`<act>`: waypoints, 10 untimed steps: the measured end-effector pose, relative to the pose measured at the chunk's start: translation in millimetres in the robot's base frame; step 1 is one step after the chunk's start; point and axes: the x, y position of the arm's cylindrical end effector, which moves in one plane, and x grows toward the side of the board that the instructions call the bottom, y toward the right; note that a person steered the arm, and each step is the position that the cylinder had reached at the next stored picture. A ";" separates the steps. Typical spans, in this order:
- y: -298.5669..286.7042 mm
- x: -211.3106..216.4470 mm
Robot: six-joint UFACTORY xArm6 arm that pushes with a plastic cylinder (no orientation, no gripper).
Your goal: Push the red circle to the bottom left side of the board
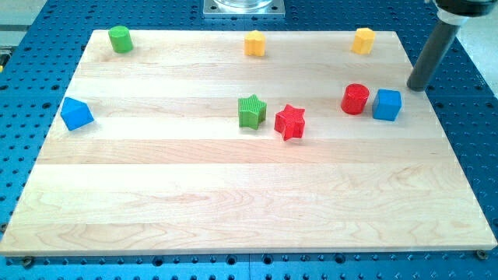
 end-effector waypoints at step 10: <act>-136.8 86.2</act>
